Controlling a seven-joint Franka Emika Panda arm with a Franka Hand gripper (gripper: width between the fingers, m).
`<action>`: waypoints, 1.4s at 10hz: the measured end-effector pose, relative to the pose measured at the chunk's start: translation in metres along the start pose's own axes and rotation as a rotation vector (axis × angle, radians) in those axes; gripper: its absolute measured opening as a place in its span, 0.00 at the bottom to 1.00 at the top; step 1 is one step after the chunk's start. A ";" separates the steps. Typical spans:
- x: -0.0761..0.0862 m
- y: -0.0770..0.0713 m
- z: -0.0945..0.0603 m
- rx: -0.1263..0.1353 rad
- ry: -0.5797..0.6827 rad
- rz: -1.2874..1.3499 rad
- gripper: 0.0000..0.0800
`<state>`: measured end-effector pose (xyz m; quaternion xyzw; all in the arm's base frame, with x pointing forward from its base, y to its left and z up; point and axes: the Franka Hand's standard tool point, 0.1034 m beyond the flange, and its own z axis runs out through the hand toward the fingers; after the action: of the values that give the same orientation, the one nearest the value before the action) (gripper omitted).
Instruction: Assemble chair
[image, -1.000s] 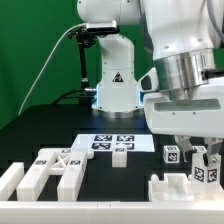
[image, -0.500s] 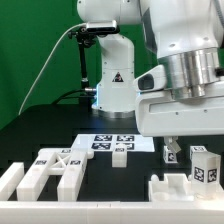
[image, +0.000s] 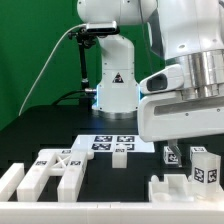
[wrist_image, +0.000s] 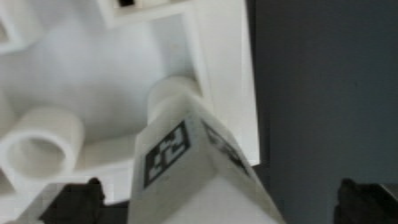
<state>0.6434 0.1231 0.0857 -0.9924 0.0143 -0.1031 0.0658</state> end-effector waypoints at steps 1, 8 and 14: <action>0.002 -0.002 0.000 -0.019 0.003 -0.210 0.81; 0.002 0.001 0.003 -0.029 0.001 -0.119 0.37; 0.002 0.013 0.004 -0.022 -0.024 0.742 0.37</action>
Offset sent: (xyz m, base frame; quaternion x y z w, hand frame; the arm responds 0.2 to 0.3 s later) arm 0.0000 0.0000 0.0000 0.0000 0.0000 0.0650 0.9979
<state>0.6460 0.1101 0.0809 -0.9214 0.3735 -0.0605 0.0880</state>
